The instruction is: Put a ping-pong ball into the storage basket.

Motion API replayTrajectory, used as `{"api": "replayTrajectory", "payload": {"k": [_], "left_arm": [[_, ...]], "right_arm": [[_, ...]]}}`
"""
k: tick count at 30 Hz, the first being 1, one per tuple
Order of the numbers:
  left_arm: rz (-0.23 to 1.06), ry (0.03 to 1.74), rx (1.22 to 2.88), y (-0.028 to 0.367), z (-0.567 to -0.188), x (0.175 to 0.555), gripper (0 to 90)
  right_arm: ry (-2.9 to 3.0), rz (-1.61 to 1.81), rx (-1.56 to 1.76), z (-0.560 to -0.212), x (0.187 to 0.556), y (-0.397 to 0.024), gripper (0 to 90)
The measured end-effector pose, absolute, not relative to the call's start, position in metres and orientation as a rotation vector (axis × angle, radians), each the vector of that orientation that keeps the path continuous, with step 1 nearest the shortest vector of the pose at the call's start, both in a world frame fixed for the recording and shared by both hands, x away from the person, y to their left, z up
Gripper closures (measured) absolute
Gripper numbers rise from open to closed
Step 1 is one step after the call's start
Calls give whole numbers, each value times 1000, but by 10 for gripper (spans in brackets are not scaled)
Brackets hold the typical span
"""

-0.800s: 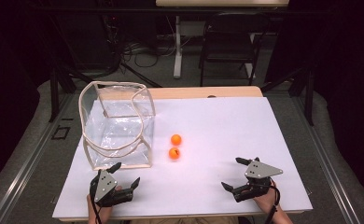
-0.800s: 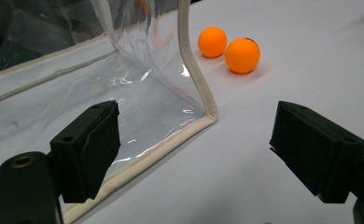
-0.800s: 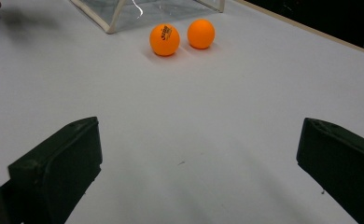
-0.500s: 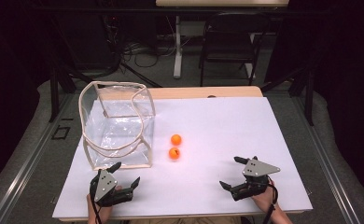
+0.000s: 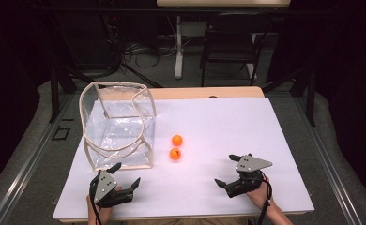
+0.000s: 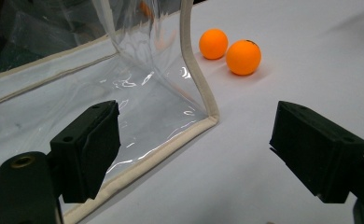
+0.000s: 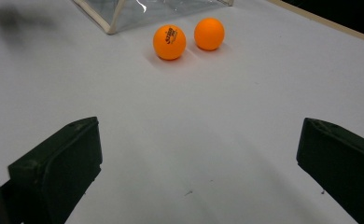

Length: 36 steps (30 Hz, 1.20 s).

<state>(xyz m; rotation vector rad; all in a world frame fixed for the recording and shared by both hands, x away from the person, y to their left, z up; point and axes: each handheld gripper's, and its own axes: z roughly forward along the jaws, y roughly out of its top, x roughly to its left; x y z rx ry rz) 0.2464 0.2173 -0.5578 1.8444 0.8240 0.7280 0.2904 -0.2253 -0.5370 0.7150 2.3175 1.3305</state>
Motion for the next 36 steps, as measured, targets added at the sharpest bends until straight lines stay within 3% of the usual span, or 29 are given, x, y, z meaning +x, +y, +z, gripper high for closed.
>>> {"api": "replayTrajectory", "payload": {"k": [36], "left_arm": [[718, 832, 1845, 219, -559, 246, 156]], "right_arm": [[2420, 1311, 677, -530, 328, -171, 0]]}}
